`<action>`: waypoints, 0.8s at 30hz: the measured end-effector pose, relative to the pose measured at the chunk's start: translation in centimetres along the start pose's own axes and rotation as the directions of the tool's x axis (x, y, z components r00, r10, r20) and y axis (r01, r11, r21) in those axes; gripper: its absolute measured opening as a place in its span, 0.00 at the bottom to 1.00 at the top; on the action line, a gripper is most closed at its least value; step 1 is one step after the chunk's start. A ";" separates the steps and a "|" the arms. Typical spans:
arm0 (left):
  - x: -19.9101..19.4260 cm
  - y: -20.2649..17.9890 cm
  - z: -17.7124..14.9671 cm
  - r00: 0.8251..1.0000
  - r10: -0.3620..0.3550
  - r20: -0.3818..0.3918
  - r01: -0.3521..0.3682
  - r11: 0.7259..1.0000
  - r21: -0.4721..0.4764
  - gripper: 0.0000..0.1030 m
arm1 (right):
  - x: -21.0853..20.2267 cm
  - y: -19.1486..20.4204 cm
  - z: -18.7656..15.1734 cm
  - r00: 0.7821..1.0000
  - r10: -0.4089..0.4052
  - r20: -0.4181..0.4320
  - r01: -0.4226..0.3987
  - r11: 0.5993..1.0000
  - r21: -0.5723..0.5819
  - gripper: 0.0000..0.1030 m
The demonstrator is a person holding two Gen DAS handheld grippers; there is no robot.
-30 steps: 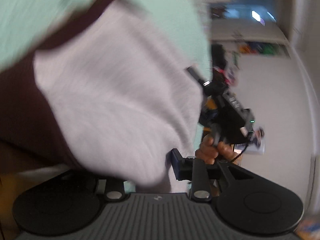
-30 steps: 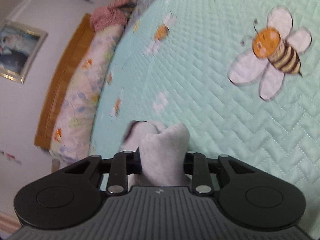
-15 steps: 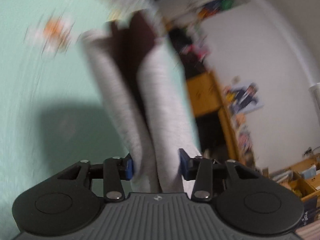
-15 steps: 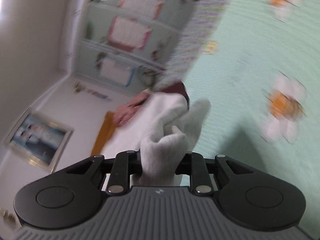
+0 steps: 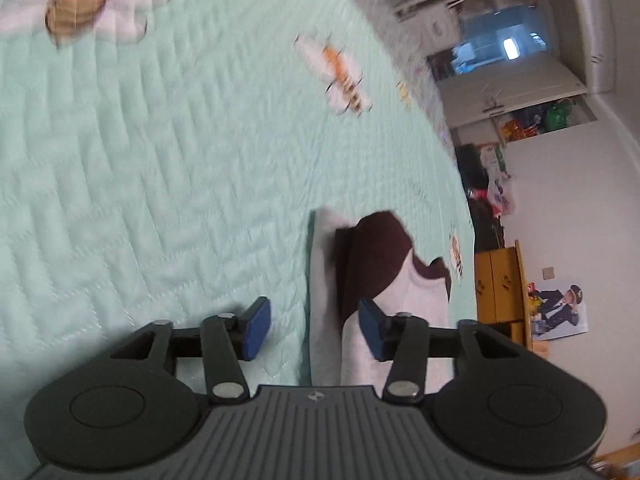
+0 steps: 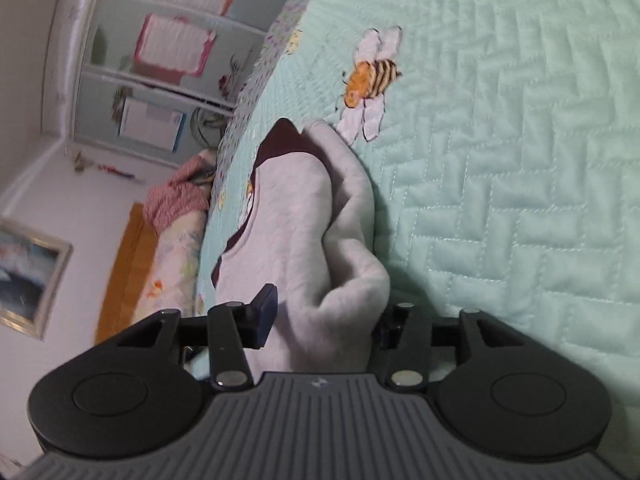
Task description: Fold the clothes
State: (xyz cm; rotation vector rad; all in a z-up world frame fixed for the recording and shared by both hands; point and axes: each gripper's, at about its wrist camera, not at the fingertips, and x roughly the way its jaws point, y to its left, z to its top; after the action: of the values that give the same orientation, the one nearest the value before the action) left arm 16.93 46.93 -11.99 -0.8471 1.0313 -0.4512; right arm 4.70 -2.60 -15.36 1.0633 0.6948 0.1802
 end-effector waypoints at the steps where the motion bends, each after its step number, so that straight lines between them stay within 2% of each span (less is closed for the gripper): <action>1: -0.4 0.0 -0.1 1.000 -0.010 0.017 0.009 1.000 0.015 0.61 | -0.4 0.2 0.0 1.000 -0.007 0.002 0.007 1.000 -0.022 0.49; 4: -1.2 0.0 -0.5 1.000 -0.022 0.021 0.021 0.999 0.040 0.63 | -0.6 1.3 1.0 0.999 -0.027 0.041 0.033 0.990 -0.136 0.50; 6: -0.2 -1.7 -0.9 1.000 -0.019 0.020 0.017 0.995 0.101 0.63 | -0.1 3.0 2.4 0.996 -0.028 0.083 0.047 0.969 -0.243 0.51; 8: 1.6 -4.3 0.5 0.999 0.004 0.034 -0.010 0.983 0.183 0.63 | 1.5 4.6 4.7 0.993 -0.004 0.117 0.042 0.946 -0.323 0.52; 10: 3.4 -6.3 0.8 0.999 0.021 0.043 -0.032 0.966 0.256 0.63 | 3.7 5.7 7.3 0.993 0.004 0.116 0.040 0.927 -0.372 0.53; 11: 4.1 -6.9 0.9 0.999 0.023 0.041 -0.034 0.960 0.278 0.64 | 5.1 6.1 8.6 0.995 0.005 0.097 0.033 0.922 -0.387 0.53; 14: 5.7 -7.9 2.0 0.994 0.082 0.069 -0.099 0.954 0.283 0.65 | 9.3 6.7 11.2 0.999 -0.027 0.023 0.034 0.910 -0.414 0.56; 18: 7.5 -7.1 3.5 0.996 0.061 0.069 -0.076 0.967 0.243 0.67 | 13.1 6.7 11.7 0.995 -0.069 -0.068 0.031 0.893 -0.448 0.58; 19: 7.9 -7.0 3.8 0.997 0.058 0.059 -0.071 0.967 0.245 0.68 | 13.7 6.6 11.5 0.992 -0.083 -0.093 0.031 0.889 -0.456 0.56; 20: 8.4 -6.7 4.0 0.997 0.058 0.051 -0.068 0.969 0.238 0.68 | 14.3 6.6 11.2 0.988 -0.098 -0.119 0.032 0.885 -0.464 0.44; 22: 9.1 -6.1 4.3 0.998 0.039 0.041 -0.046 0.978 0.204 0.67 | 14.3 7.0 10.5 0.987 -0.115 -0.112 0.044 0.866 -0.498 0.33; 24: 8.5 -6.7 4.1 0.996 0.052 0.075 -0.069 0.970 0.232 0.45 | 14.0 7.5 9.7 0.987 -0.130 -0.093 0.060 0.843 -0.534 0.24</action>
State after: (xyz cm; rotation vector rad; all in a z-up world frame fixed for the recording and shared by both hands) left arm 24.84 38.60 -10.45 -0.6141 0.9176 -0.4788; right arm 22.84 0.37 -12.19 0.4843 0.7529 0.3351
